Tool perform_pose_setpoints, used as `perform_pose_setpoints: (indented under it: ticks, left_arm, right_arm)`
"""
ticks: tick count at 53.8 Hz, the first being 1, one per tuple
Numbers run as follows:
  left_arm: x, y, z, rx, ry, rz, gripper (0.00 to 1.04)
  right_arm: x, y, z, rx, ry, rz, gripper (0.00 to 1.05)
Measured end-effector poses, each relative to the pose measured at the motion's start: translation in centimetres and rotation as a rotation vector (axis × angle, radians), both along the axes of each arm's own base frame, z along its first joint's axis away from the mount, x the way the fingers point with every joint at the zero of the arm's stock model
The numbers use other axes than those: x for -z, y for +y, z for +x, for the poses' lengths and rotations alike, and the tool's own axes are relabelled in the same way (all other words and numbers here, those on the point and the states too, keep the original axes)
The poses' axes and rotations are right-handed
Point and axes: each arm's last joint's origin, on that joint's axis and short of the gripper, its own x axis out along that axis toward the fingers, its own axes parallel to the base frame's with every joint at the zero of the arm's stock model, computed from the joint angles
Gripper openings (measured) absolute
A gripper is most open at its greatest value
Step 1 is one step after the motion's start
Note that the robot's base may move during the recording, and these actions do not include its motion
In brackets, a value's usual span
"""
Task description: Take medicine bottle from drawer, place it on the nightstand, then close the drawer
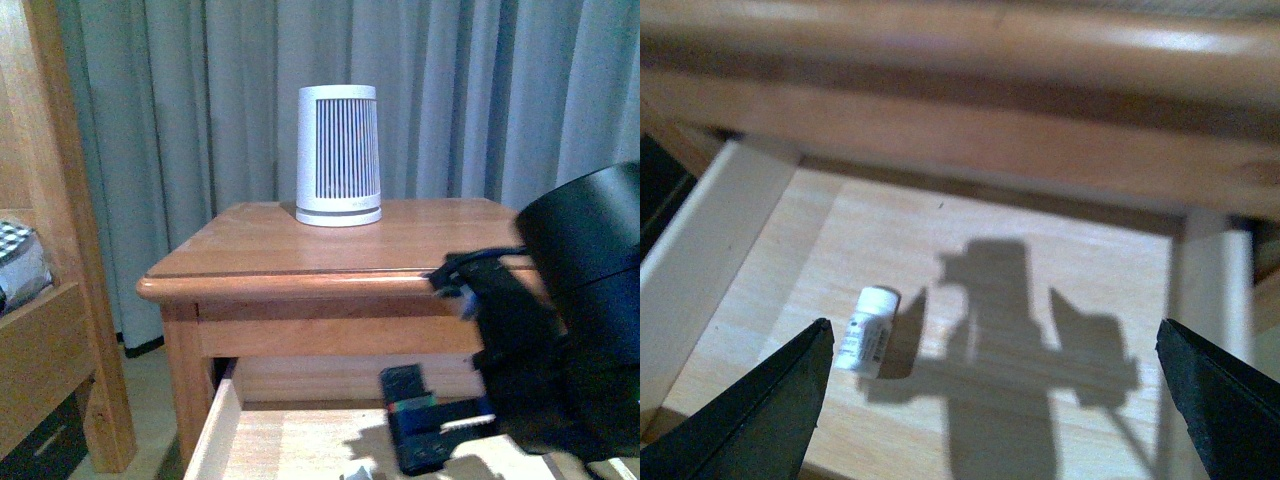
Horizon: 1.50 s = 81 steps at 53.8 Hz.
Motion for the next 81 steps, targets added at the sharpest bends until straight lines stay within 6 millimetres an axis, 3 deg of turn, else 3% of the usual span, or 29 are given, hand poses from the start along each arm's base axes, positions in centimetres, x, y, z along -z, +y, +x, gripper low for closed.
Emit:
perform_pose_setpoints:
  ticks: [7, 9, 19, 33, 45, 61, 69, 72, 78, 81]
  left_arm:
    - [0.0, 0.0, 0.0, 0.0, 0.0, 0.0, 0.65]
    - [0.0, 0.0, 0.0, 0.0, 0.0, 0.0, 0.74]
    - [0.0, 0.0, 0.0, 0.0, 0.0, 0.0, 0.99]
    - [0.0, 0.0, 0.0, 0.0, 0.0, 0.001, 0.98]
    - [0.0, 0.0, 0.0, 0.0, 0.0, 0.0, 0.98]
    - [0.0, 0.0, 0.0, 0.0, 0.0, 0.0, 0.98]
    - [0.0, 0.0, 0.0, 0.0, 0.0, 0.0, 0.98]
    - [0.0, 0.0, 0.0, 0.0, 0.0, 0.0, 0.98]
    - [0.0, 0.0, 0.0, 0.0, 0.0, 0.0, 0.98]
    - [0.0, 0.0, 0.0, 0.0, 0.0, 0.0, 0.98]
  right_arm:
    - [4.6, 4.9, 2.7, -0.035, 0.1, -0.096, 0.98]
    - [5.5, 5.7, 3.3, -0.037, 0.115, -0.11, 0.98]
    - [7.1, 7.4, 4.5, -0.053, 0.145, -0.115, 0.98]
    - [8.4, 9.1, 5.1, -0.035, 0.227, -0.078, 0.62]
    - [8.5, 8.4, 5.5, 0.009, 0.254, -0.025, 0.33]
    - [8.2, 7.1, 3.5, -0.02, 0.227, -0.011, 0.3]
    - [5.8, 5.9, 1.9, -0.072, 0.139, -0.003, 0.3]
    - [3.5, 5.4, 1.5, -0.097, 0.053, 0.007, 0.3]
    - [-3.8, 3.9, 0.6, -0.156, -0.17, 0.031, 0.3]
    - [-5.9, 3.3, 0.5, -0.158, -0.232, 0.033, 0.3]
